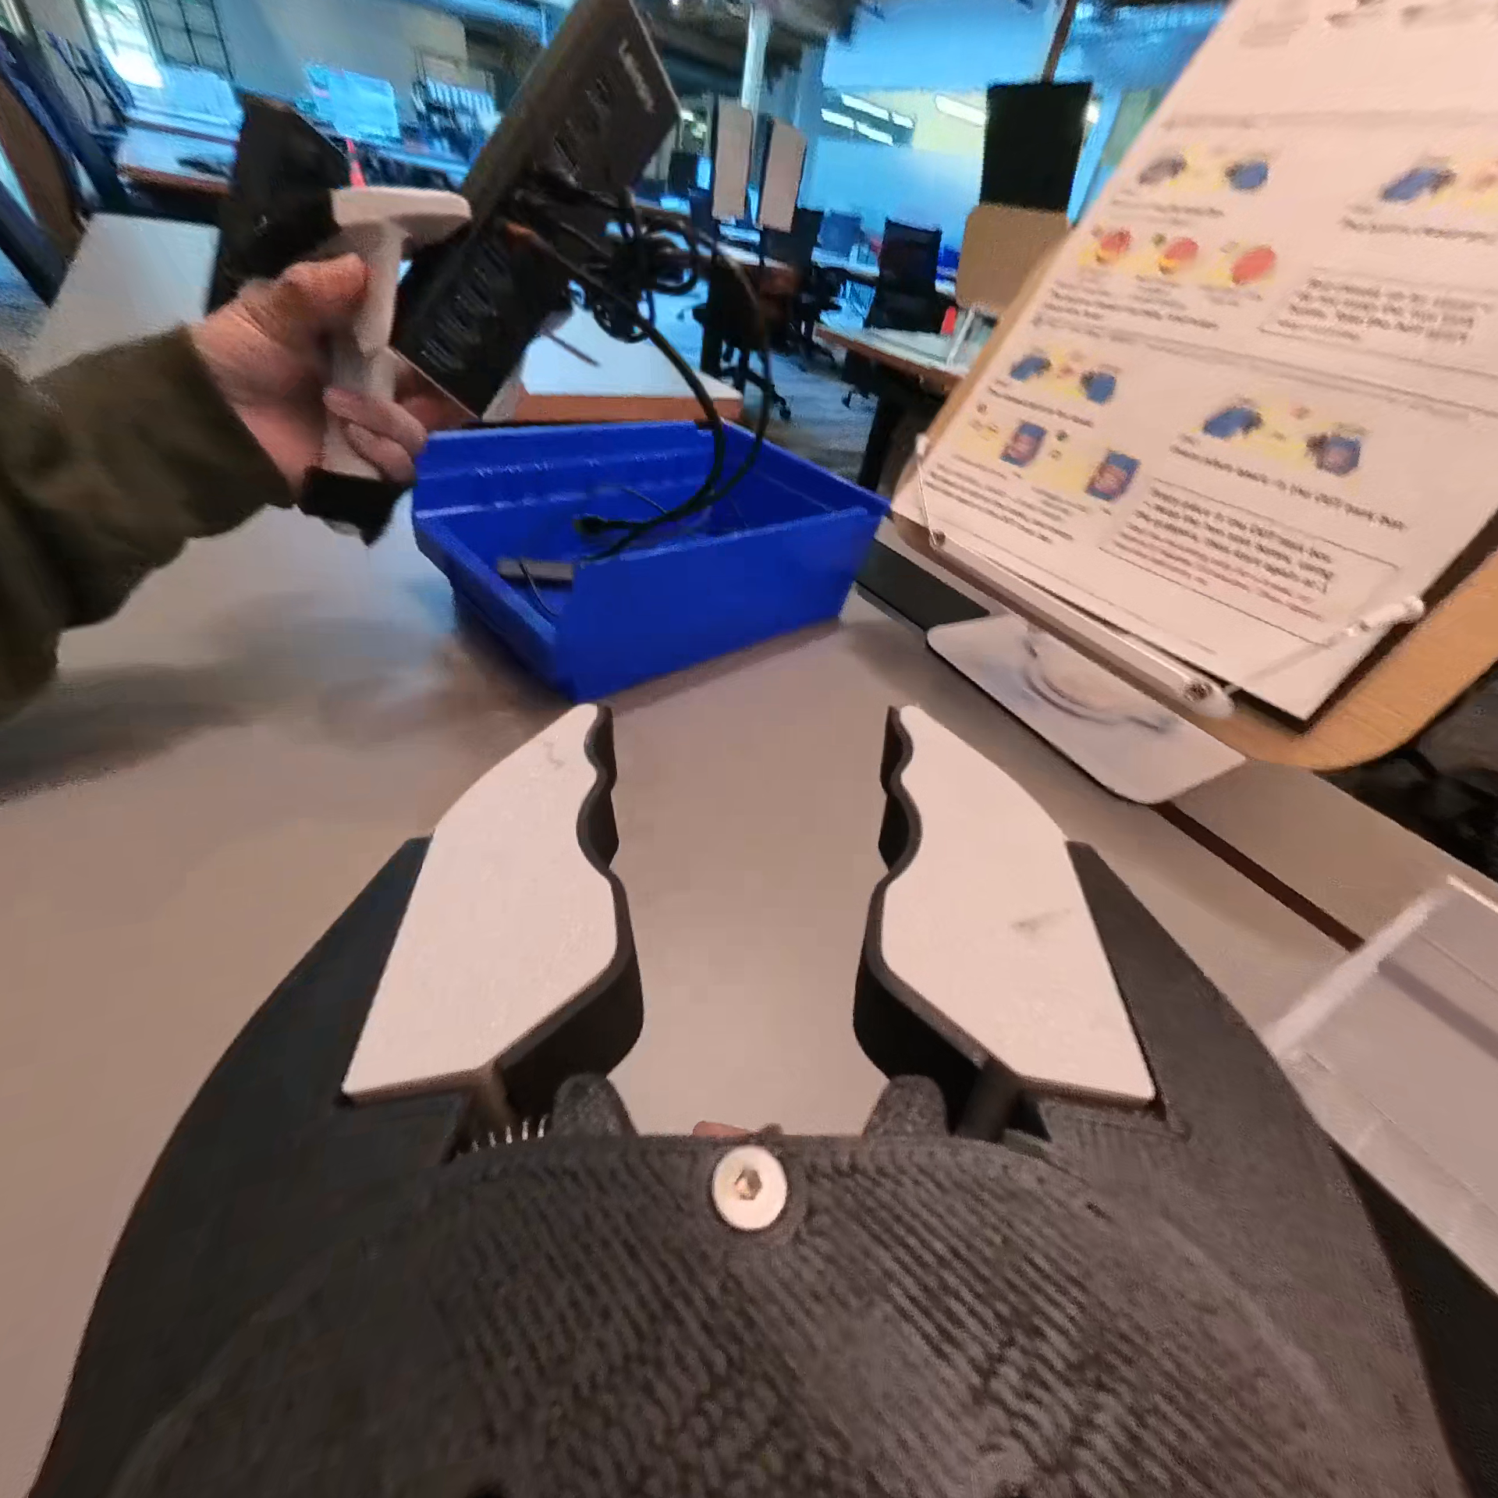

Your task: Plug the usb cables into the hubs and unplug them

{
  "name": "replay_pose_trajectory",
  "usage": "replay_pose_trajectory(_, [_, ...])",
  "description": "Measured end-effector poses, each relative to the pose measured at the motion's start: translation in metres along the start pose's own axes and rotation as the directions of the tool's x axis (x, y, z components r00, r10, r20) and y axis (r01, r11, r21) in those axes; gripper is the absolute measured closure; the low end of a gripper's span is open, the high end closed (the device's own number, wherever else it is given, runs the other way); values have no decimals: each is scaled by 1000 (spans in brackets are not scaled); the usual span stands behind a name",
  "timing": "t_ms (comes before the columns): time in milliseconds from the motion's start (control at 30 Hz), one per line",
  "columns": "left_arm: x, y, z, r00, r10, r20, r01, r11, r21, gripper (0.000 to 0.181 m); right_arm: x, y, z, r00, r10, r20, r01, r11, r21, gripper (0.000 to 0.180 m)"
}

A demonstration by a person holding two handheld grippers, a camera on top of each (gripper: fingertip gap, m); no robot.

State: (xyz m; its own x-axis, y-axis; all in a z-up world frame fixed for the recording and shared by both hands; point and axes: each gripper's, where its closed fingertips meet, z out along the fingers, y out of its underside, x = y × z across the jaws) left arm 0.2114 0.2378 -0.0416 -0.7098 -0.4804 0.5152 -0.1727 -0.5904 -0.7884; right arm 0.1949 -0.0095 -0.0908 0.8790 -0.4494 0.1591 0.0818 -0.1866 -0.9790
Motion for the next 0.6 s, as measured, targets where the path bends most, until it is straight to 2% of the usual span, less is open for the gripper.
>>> replay_pose_trajectory(133, [50,0,11,982,-16,-189,32,996,81,120,-32,-32,-2,999,-41,18,40,998,58,109])
replay_pose_trajectory(233, [81,18,19,957,-29,-288,47,997,58,120,-52,-60,-13,994,-108,3,107,988,115,101])
replay_pose_trajectory(400, [119,65,33,906,-87,-413,80,996,-33,120,-51,-76,-34,963,-249,-102,257,963,77,92])
replay_pose_trajectory(500, [132,94,40,881,-117,-459,84,992,-91,120,-41,-93,-53,986,-121,-115,139,976,167,87])
replay_pose_trajectory(600, [140,121,46,863,-103,-495,38,989,-140,120,-39,-96,-60,999,38,-23,-30,965,261,85])
